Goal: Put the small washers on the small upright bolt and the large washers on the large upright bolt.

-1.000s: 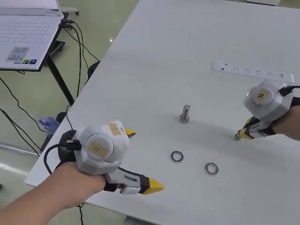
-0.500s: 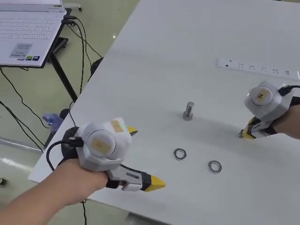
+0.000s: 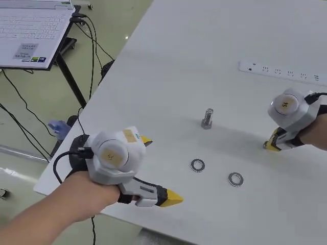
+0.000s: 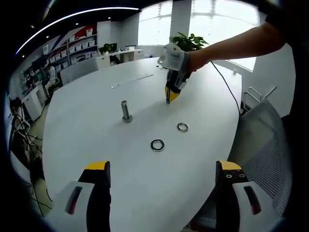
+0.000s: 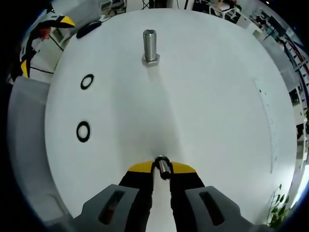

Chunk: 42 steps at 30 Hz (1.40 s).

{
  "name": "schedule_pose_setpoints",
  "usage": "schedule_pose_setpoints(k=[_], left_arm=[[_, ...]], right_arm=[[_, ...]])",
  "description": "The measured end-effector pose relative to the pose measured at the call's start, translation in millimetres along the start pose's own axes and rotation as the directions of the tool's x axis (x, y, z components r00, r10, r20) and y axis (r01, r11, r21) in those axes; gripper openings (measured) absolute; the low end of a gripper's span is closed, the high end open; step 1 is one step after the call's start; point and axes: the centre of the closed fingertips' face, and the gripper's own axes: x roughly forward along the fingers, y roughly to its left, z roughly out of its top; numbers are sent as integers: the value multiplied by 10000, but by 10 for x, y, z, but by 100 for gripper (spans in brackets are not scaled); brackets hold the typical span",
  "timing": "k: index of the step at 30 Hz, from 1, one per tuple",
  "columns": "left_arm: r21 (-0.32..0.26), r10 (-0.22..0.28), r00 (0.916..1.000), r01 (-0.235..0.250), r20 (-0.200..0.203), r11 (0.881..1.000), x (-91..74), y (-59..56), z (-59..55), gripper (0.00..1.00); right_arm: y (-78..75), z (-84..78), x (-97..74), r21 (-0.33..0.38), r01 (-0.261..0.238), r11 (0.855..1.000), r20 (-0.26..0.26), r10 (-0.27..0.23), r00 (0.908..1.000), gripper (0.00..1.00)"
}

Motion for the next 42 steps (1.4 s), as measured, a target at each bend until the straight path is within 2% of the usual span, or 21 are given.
schedule_pose_setpoints(k=[10,17,28,34,37,42], left_arm=[[5,40,10000,-40,26,10000,-15,-15,-3,90],[30,86,10000,-86,29,10000,-28,-12,-6,91],[29,148,9998,-148,143,9999,-66,0,-1,93],[110,141,9999,-142,86,9998,-83,-5,-10,93],[113,159,9998,-160,82,9998,-92,-4,-7,93],[125,130,9999,-131,103,9998,-108,-33,0,93]], right_arm=[[5,6,-13,-62,-4,10000,-11,4,10000,14],[10,16,-38,69,-47,10000,75,47,10000,19],[-22,62,-198,-46,187,9998,285,-185,9994,26],[-6,190,-341,-280,388,9989,692,-368,9969,28],[21,250,-394,-635,493,9968,753,-445,9962,29],[88,360,-464,-816,496,9954,1031,-411,9938,31]])
